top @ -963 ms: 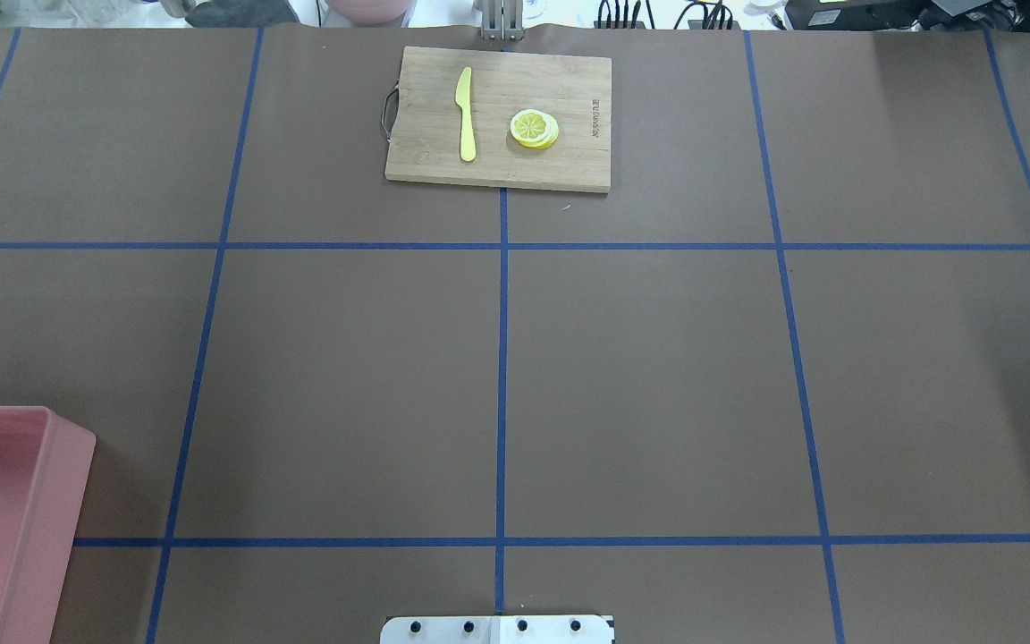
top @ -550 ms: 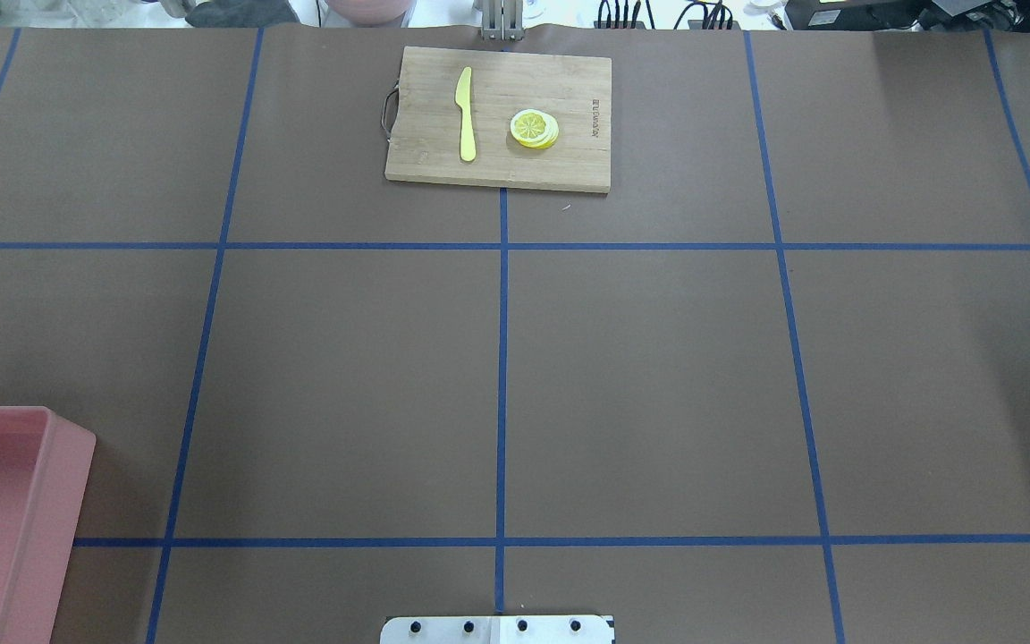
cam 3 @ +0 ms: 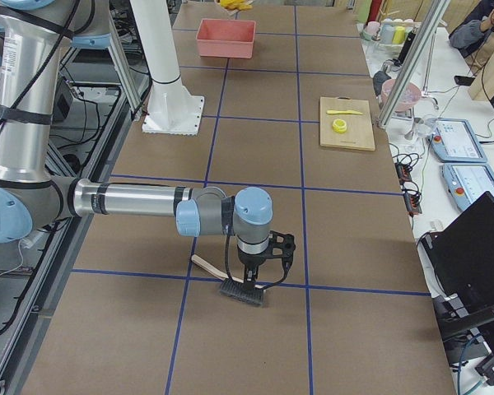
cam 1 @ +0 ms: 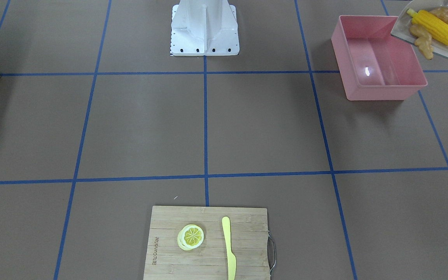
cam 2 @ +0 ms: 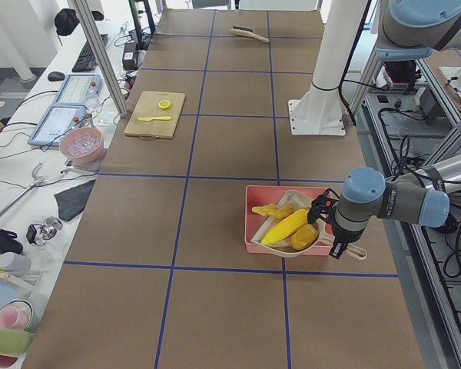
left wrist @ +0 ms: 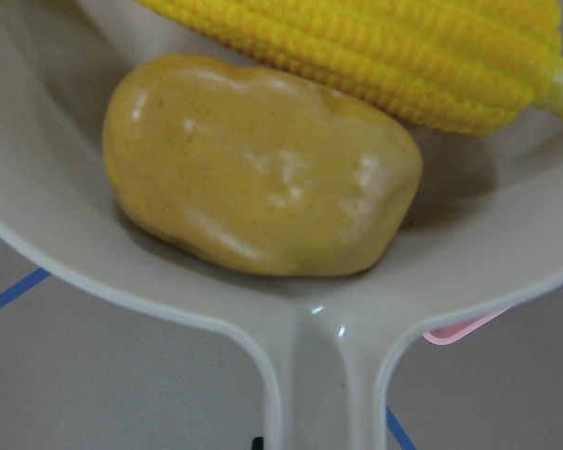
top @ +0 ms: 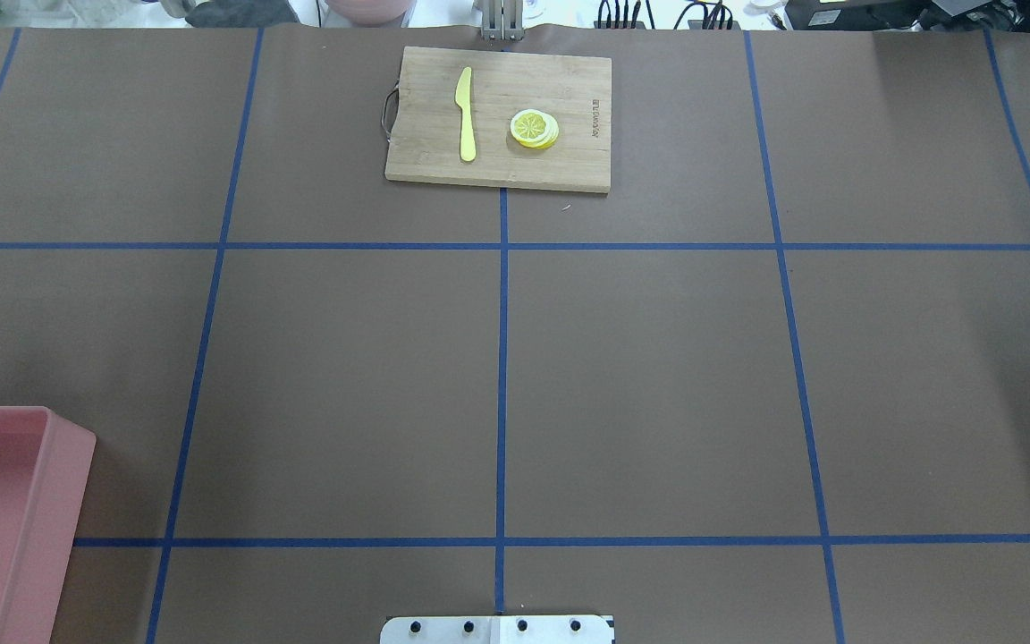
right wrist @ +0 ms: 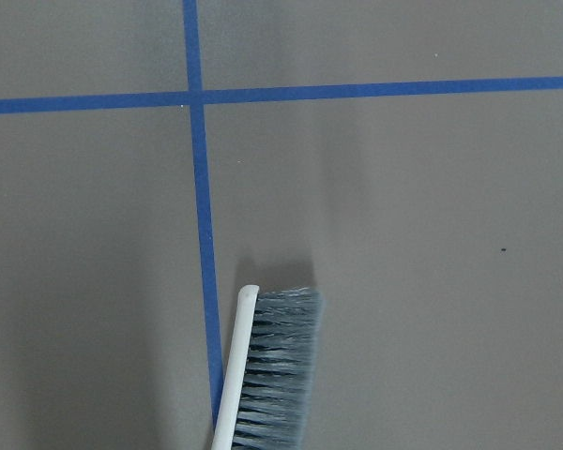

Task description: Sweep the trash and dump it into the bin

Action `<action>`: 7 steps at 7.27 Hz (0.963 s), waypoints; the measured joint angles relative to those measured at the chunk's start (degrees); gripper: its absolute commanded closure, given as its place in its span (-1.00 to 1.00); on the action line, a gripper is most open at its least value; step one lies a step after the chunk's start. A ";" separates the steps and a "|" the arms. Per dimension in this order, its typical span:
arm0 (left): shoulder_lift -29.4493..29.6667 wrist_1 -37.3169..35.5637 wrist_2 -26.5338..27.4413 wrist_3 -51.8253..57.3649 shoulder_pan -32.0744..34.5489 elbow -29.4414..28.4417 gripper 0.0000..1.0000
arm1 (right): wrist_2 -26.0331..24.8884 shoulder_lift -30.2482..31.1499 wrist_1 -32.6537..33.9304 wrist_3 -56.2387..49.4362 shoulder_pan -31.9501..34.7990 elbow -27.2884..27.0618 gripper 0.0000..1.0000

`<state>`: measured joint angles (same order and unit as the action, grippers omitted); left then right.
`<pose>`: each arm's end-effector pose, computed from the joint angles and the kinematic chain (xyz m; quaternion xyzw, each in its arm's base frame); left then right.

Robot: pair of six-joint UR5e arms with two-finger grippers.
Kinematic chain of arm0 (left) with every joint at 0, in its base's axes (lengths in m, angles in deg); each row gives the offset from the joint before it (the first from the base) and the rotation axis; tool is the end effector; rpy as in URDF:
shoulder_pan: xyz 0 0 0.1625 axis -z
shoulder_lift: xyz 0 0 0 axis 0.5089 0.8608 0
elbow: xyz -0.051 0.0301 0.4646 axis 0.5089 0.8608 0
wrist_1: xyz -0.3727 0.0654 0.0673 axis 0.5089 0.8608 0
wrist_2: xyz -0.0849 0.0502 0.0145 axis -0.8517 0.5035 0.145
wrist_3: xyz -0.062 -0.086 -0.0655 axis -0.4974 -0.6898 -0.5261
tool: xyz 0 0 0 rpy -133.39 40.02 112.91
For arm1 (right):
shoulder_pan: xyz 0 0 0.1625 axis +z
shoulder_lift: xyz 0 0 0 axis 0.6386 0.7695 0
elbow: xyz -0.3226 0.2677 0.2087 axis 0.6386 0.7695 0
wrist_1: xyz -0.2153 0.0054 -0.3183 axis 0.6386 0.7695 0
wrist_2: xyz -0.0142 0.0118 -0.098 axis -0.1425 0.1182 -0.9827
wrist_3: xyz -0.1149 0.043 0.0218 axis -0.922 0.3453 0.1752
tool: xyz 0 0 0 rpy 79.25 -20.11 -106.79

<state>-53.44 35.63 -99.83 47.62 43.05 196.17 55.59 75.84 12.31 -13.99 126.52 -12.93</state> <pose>-0.0414 -0.0371 0.6330 0.0552 0.3573 0.2842 0.8880 0.0384 -0.3699 0.7181 -0.0021 -0.3167 0.0447 0.9475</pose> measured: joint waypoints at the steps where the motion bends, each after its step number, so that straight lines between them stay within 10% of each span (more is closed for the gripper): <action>1: -0.20 -0.07 0.17 0.15 -0.23 0.00 1.00 | 0.00 0.00 0.00 0.00 0.00 0.00 -1.00; 7: -1.87 -6.31 0.81 0.48 -5.99 0.96 1.00 | 0.00 0.00 0.00 0.10 0.00 0.09 -1.00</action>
<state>-55.31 29.31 -99.02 48.10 37.05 197.13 55.59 75.84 12.31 -13.89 126.52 -12.84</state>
